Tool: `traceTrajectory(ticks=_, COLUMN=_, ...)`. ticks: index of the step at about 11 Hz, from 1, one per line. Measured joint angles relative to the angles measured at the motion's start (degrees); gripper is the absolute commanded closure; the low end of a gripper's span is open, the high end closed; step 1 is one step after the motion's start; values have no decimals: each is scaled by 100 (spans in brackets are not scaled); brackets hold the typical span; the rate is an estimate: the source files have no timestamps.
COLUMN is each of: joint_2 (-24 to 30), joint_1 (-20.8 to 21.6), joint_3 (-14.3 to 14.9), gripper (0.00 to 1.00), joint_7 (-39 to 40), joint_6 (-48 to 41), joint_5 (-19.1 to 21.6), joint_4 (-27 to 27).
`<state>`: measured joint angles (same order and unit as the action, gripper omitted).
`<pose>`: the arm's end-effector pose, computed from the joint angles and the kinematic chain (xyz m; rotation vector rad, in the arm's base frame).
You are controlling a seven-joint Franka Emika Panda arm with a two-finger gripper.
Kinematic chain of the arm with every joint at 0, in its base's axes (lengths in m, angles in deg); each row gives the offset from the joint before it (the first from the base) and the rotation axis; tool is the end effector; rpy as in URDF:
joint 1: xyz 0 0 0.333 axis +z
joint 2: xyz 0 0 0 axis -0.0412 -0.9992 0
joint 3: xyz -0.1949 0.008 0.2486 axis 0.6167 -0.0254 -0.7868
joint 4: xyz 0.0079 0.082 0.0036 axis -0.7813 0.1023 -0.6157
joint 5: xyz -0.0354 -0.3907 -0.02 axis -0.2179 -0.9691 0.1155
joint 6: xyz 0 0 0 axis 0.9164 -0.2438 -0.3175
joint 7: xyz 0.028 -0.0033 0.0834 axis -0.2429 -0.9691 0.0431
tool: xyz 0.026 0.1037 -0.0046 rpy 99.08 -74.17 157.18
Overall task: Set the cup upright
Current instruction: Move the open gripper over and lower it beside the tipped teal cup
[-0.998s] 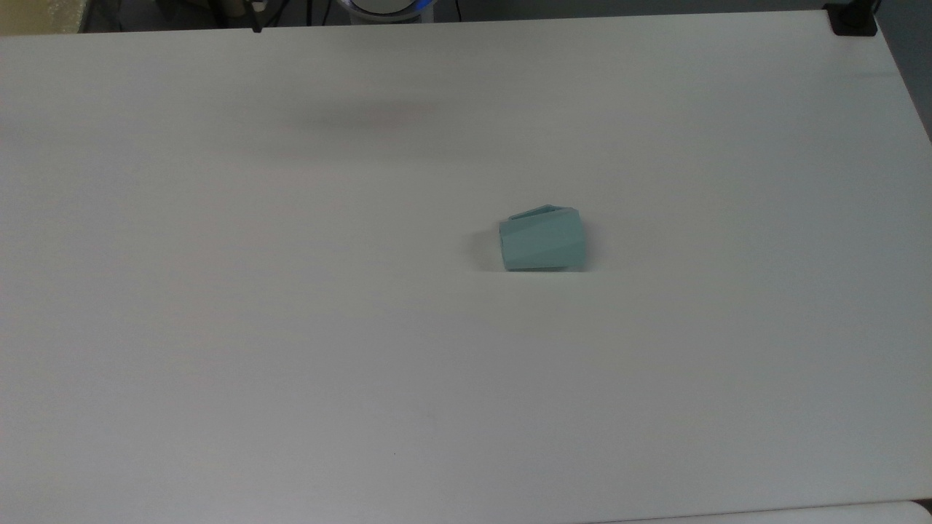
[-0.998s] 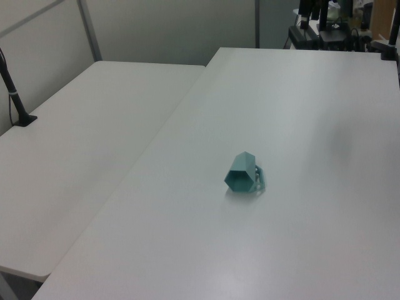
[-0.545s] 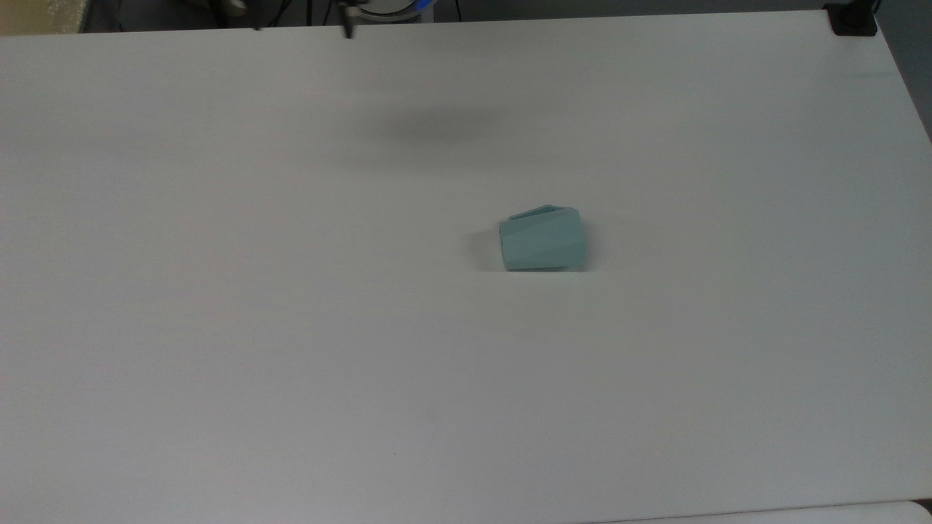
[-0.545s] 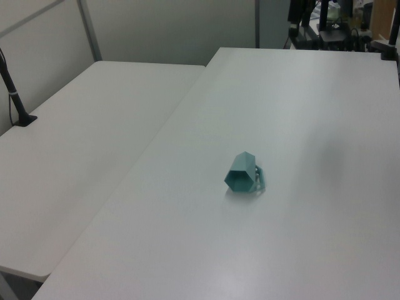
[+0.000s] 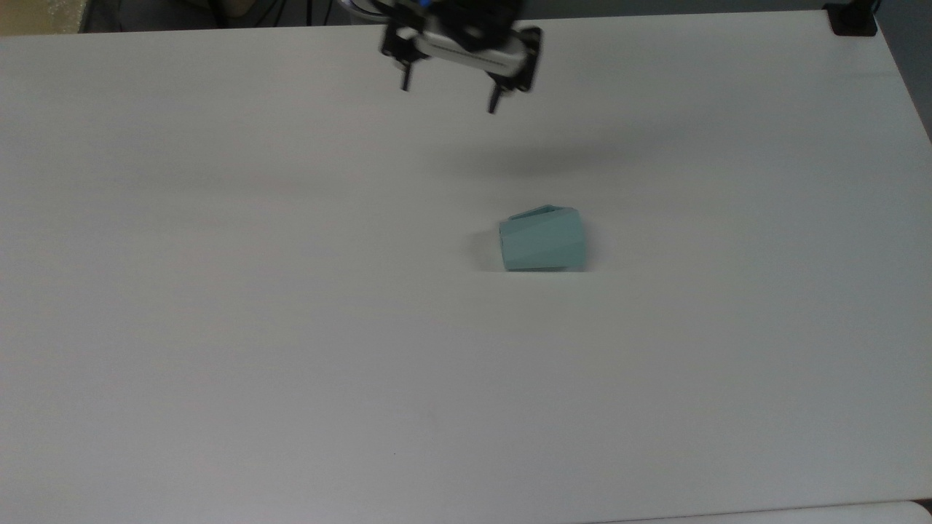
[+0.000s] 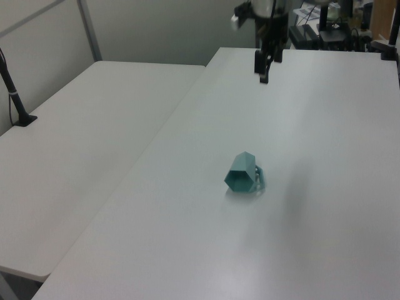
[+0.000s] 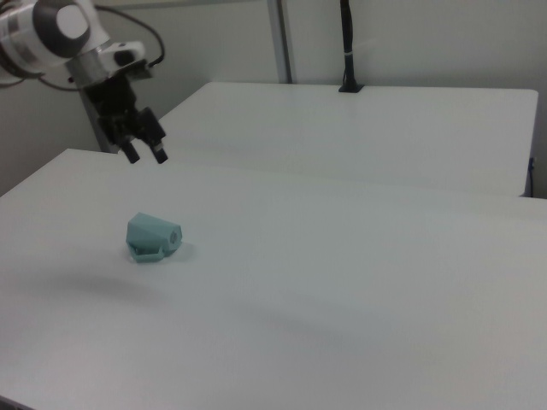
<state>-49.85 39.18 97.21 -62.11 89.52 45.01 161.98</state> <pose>0.5629 0.2595 0.5685 2.9083 -0.0306 0.1366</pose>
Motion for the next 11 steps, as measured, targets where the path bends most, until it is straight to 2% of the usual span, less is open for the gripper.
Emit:
traceTrajectory(ticks=3, joint_2=-580, joint_1=601, joint_3=-3, gripper=0, joint_7=-636, joint_6=-4, joint_5=-497, joint_4=-340)
traceTrajectory(ticks=7, joint_2=-1095, joint_1=1359, joint_3=-6, gripper=0, joint_7=-975, joint_6=-31, joint_5=-1486, joint_4=-412)
traceTrajectory(ticks=11, joint_2=-1478, joint_1=1756, joint_3=-7, gripper=0, joint_7=-1056, joint_6=-86, joint_5=-2320, joint_4=-424)
